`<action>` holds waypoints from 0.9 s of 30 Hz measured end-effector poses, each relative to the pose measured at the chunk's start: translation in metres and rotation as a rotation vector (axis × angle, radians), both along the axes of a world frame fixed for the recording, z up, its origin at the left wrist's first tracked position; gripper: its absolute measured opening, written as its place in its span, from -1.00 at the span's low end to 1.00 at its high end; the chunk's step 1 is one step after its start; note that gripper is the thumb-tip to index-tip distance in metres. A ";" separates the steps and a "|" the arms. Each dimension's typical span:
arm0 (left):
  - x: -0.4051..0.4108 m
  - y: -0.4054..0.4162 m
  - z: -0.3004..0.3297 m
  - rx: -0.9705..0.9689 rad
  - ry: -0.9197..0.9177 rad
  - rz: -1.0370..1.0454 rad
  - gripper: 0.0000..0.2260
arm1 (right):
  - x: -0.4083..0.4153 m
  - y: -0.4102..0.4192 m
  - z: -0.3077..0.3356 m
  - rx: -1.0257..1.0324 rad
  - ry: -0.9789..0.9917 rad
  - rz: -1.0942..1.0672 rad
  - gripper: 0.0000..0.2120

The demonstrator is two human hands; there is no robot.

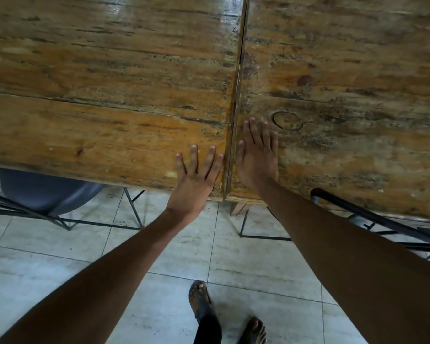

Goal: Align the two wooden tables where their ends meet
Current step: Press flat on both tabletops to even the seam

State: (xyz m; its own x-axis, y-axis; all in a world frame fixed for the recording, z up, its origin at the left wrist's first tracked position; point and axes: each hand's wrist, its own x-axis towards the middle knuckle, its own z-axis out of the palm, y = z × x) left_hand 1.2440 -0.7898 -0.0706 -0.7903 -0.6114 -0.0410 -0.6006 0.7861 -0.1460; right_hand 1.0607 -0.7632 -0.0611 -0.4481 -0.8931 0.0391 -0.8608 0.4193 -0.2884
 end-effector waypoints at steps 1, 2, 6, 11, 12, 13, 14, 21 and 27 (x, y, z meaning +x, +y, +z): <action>0.000 0.000 0.000 0.002 0.005 0.000 -0.07 | 0.000 0.000 0.000 0.002 0.002 -0.003 -0.45; 0.000 -0.001 0.000 0.003 0.012 0.003 -0.06 | 0.000 -0.001 0.001 0.006 0.001 -0.005 -0.45; -0.003 -0.001 0.001 0.009 0.026 0.012 0.03 | 0.004 -0.001 0.002 0.018 0.009 -0.014 -0.45; -0.006 0.002 0.001 -0.011 0.018 0.036 0.09 | 0.006 -0.001 0.001 0.022 0.018 -0.025 -0.45; -0.006 0.002 0.001 -0.011 0.015 0.042 0.10 | 0.007 -0.002 0.000 0.018 0.012 -0.030 -0.45; -0.006 0.003 0.002 -0.010 0.016 0.046 0.10 | 0.007 -0.002 0.000 0.014 0.007 -0.034 -0.45; -0.007 0.004 0.001 -0.011 0.016 0.048 0.10 | 0.007 -0.003 0.000 0.012 0.008 -0.038 -0.45; -0.012 0.006 -0.003 -0.021 0.059 0.064 -0.01 | 0.008 -0.004 -0.001 0.015 0.013 -0.042 -0.45; -0.013 0.007 -0.004 -0.001 0.085 0.085 0.06 | 0.009 -0.005 -0.001 0.014 0.015 -0.040 -0.45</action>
State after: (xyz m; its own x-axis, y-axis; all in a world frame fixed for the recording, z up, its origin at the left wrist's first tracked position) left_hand 1.2308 -0.7829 -0.0744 -0.7359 -0.6766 0.0242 -0.6756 0.7315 -0.0925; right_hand 1.0696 -0.7677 -0.0622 -0.4827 -0.8751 0.0338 -0.8476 0.4571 -0.2694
